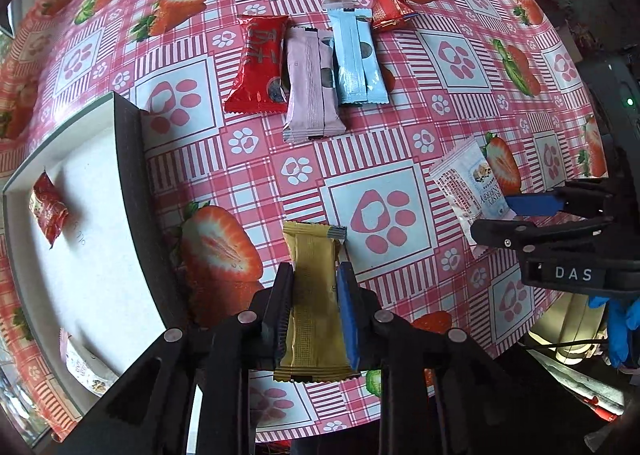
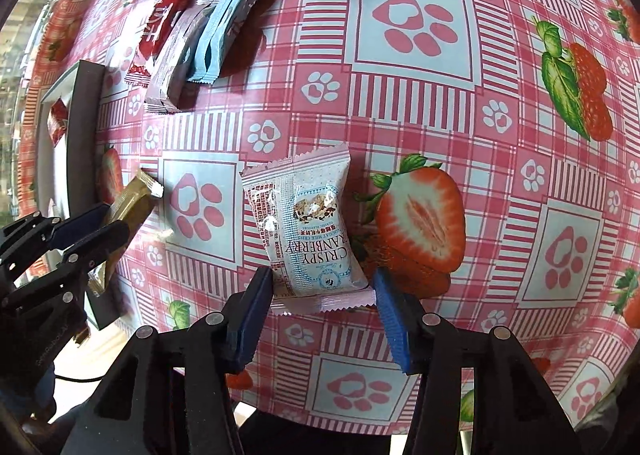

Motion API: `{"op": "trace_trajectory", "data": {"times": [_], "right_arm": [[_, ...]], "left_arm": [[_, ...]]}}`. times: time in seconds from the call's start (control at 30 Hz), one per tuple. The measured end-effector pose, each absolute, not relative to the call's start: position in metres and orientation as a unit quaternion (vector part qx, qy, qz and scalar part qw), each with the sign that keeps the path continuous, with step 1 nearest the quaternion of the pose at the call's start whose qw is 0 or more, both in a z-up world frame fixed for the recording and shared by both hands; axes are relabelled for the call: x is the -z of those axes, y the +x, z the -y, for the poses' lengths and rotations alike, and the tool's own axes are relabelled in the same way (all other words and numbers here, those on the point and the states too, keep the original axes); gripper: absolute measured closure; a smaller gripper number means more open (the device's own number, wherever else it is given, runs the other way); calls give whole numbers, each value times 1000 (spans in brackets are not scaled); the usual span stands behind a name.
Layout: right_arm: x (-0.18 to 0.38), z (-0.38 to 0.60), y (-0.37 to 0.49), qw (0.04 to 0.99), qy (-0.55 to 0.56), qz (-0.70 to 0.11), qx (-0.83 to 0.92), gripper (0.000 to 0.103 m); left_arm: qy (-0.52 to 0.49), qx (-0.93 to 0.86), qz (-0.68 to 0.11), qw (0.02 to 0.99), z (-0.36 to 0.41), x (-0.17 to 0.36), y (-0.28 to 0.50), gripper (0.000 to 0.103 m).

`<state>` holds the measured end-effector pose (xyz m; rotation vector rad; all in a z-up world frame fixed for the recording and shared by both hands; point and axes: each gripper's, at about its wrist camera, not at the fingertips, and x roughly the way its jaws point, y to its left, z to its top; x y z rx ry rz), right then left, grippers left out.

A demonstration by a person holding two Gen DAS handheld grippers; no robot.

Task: Organize snacks
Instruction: 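Carry the gold bar and cranberry packet over the white tray with both tools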

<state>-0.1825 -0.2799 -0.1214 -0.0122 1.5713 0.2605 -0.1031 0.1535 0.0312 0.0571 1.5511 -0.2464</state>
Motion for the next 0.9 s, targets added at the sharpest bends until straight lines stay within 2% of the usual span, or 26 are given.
{"op": "trace_trajectory", "data": {"times": [0.2, 0.23, 0.3, 0.33, 0.37, 0.43, 0.47, 0.63, 0.7, 0.77, 0.8, 0.83, 0.87, 0.9], "right_arm": [[123, 269, -198, 692, -10, -713, -115, 49], [132, 264, -194, 687, -20, -718, -110, 46], [135, 259, -197, 690, -47, -717, -92, 27], [135, 258, -198, 694, -53, -712, -91, 14], [137, 254, -197, 697, -57, -709, -92, 14], [140, 242, -188, 697, -65, -708, -92, 14], [140, 240, -189, 698, -69, -707, -91, 14], [155, 212, -173, 696, -70, -710, -77, 14], [160, 205, -171, 697, -79, -709, -68, 15], [161, 194, -161, 703, -98, -702, -63, 28], [167, 187, -158, 707, -103, -696, -68, 34], [163, 183, -158, 710, -108, -692, -72, 53], [157, 184, -152, 711, -111, -690, -76, 62], [146, 183, -153, 709, -103, -692, -82, 62]], "left_arm": [[3, 113, -686, 719, -174, -47, -108, 78], [1, 114, -686, 718, -176, -46, -111, 78], [8, 109, -687, 718, -175, -43, -115, 78], [17, 103, -687, 719, -174, -40, -116, 76], [24, 101, -689, 717, -176, -38, -119, 73], [28, 105, -697, 709, -172, -30, -118, 48], [33, 104, -699, 707, -167, -22, -117, 41], [51, 85, -725, 682, -159, 7, -114, 41], [53, 77, -722, 685, -158, 11, -115, 41], [79, 75, -722, 684, -152, 13, -117, 42], [84, 78, -718, 687, -150, 11, -118, 47], [84, 85, -713, 691, -145, 9, -118, 66], [84, 92, -712, 691, -144, 7, -119, 79], [77, 98, -715, 688, -143, 6, -119, 79]]}}
